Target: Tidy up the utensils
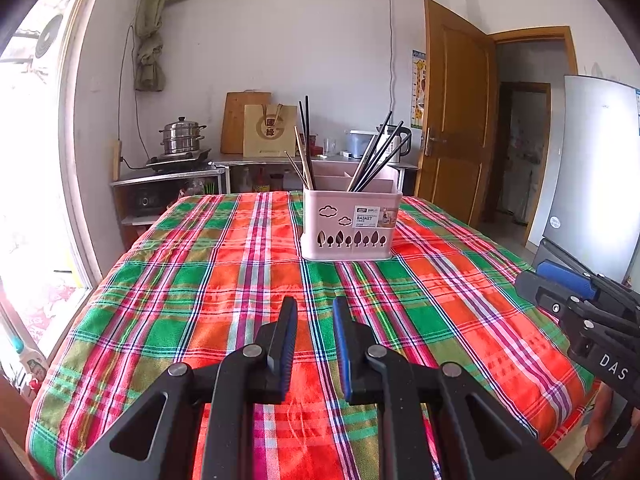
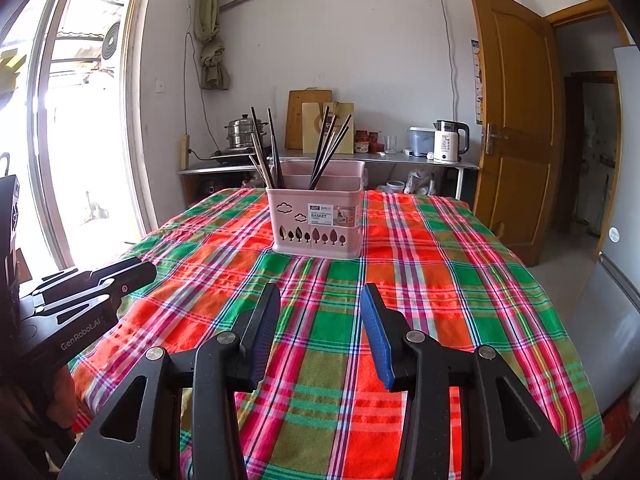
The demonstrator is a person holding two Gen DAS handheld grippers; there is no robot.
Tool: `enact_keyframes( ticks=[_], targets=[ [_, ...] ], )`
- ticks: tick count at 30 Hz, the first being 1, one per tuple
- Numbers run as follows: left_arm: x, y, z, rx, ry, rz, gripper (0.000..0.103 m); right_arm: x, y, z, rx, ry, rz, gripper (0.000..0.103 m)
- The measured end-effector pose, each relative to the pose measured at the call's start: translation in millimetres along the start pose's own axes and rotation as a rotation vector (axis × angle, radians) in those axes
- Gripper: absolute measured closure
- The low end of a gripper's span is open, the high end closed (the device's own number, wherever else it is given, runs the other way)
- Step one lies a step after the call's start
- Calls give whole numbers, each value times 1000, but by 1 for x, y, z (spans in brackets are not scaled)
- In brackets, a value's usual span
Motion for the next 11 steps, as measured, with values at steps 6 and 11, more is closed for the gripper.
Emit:
enact_keyframes(
  ticks=[6,11],
  targets=[
    [3,-3,0,18,8,10,86,0,0,0,-1,0,-1,60],
    [2,-3,1,20,4,10,86,-1,-1,0,1,-1,-1,60]
  ],
)
Point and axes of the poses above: each gripper's, at about its wrist camera, not at the fingertips, and y roughly the way its jaws point, x to its right, z to its top, the point moved 2 cm from there along y, roughly the way its jaws point, and after that the axes turned 15 degrees about x, right-handed, at the moved point
